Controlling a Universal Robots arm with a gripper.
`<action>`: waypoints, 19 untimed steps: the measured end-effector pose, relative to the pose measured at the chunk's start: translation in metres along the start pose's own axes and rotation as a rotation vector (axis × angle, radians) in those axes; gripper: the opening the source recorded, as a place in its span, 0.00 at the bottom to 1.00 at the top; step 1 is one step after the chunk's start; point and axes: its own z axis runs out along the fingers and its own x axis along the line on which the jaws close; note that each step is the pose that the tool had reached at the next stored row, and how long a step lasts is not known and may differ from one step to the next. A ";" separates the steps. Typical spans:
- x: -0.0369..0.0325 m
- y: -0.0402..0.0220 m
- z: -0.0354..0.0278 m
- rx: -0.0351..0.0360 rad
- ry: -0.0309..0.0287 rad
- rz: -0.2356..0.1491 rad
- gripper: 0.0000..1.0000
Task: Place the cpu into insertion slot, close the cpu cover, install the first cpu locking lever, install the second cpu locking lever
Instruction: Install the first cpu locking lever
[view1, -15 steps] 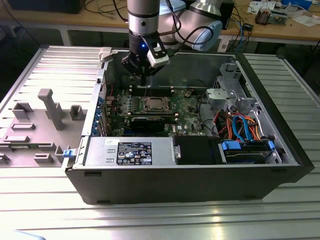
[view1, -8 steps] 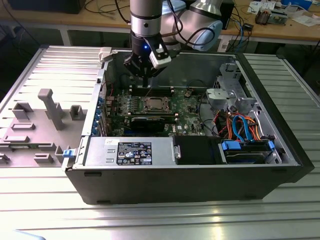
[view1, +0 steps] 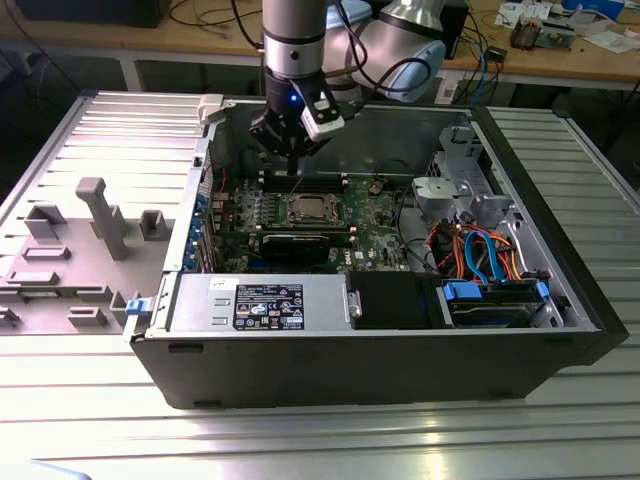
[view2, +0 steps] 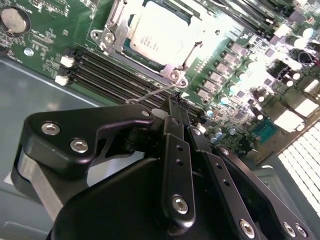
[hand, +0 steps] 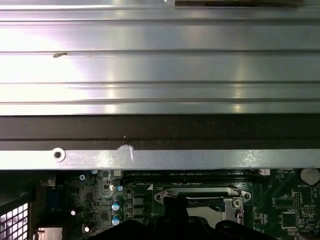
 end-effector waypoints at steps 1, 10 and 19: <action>-0.0013 0.0000 0.0004 0.0000 -0.0001 0.000 0.11; -0.0076 0.0030 0.0045 0.0003 0.0000 0.000 0.11; -0.0223 0.0038 0.0127 0.0003 0.0000 0.000 0.11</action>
